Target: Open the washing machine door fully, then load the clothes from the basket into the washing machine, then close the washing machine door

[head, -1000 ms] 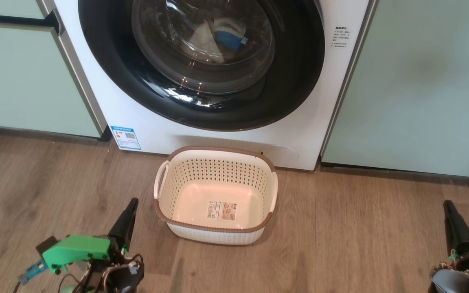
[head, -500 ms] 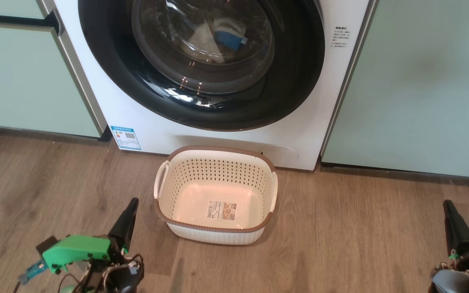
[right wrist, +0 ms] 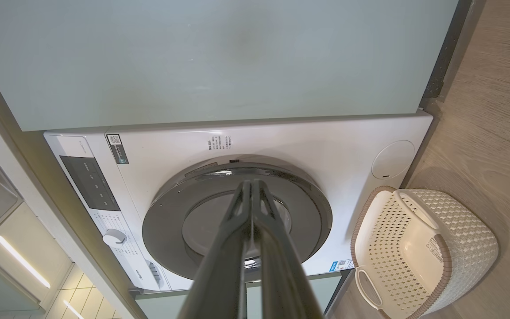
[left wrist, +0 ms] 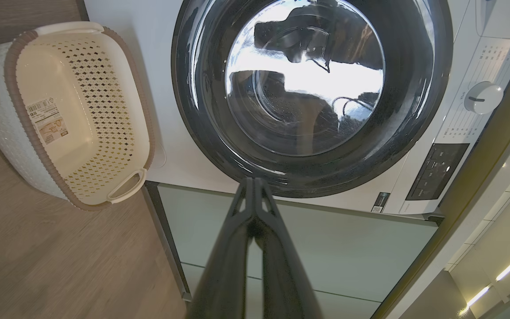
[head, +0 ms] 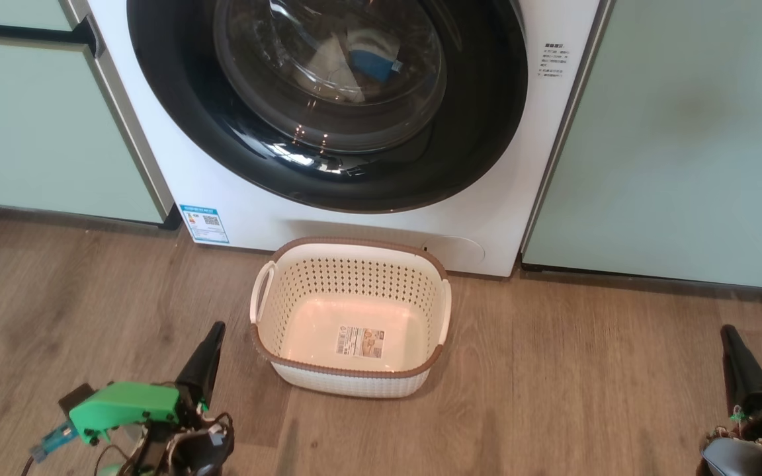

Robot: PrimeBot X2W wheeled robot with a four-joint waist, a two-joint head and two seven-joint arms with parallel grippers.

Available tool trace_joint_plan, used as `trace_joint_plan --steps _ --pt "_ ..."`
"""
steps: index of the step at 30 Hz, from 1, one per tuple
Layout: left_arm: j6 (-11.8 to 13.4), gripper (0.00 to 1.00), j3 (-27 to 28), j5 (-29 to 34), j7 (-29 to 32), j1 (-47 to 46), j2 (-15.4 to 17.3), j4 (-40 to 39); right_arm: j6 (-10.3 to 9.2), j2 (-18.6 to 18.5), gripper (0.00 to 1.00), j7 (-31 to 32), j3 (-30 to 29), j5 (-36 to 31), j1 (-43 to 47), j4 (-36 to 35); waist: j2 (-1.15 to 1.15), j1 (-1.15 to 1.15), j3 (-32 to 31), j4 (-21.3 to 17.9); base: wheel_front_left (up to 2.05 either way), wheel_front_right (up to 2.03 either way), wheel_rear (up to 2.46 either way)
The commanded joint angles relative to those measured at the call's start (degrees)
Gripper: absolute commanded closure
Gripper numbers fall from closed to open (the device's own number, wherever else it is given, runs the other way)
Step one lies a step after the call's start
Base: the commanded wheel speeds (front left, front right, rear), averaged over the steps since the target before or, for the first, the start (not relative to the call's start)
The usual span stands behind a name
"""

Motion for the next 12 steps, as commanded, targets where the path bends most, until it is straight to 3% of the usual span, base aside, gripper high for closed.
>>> trace_joint_plan --steps 1,12 --pt "-0.51 1.0 2.34 0.32 0.32 -3.28 0.32 -1.58 -0.17 -0.72 1.0 0.44 0.99 -0.21 -3.12 -1.84 0.0 0.0 0.0 0.0 0.0 0.0 0.0" --pt "-0.51 1.0 2.4 0.37 0.37 -3.29 0.28 -1.58 -0.17 -0.67 1.0 0.5 0.91 -0.27 -3.13 -1.83 0.0 0.0 0.0 0.0 0.0 0.0 0.0"
